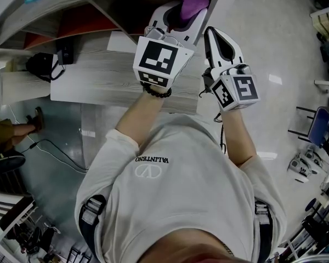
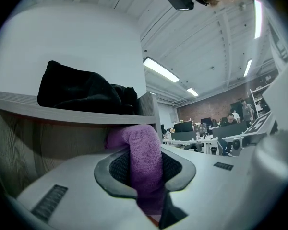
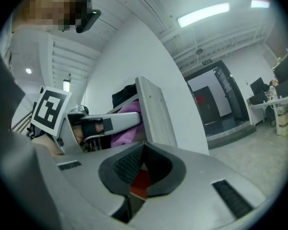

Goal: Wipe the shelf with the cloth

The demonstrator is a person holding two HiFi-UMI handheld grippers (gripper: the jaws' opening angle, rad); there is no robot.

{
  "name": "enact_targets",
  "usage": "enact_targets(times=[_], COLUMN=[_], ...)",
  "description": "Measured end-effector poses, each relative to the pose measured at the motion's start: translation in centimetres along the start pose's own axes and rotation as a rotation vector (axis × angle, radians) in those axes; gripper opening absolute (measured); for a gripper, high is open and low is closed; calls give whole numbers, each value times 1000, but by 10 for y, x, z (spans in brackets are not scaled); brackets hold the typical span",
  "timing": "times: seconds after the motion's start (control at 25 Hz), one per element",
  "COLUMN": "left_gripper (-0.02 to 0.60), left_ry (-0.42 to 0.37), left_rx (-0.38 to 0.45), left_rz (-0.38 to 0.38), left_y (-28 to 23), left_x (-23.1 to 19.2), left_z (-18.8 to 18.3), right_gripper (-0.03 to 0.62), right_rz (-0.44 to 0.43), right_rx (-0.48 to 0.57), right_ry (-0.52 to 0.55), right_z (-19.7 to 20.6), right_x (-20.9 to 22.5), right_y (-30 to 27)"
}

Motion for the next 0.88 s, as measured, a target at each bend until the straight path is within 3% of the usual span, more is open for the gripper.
enact_targets(times=[0.88], left_gripper=[97], left_ry=[80], left_rx=[77], left_rz=[-123], left_y=[40], left_x=[-54], left_z=[-1], right_gripper=[-2], right_rz=[7], right_rx=[-38], right_ry=[15], right_z=[18], right_x=[-20], right_y=[-7])
Point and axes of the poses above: the fingertips, and each gripper's own axes: y backward along the fingers, x to its right, z out of its underside, the point moved 4 cm from there along y, backward along the fingers, and after that the axes turned 6 degrees about z, right-handed, at the moved point
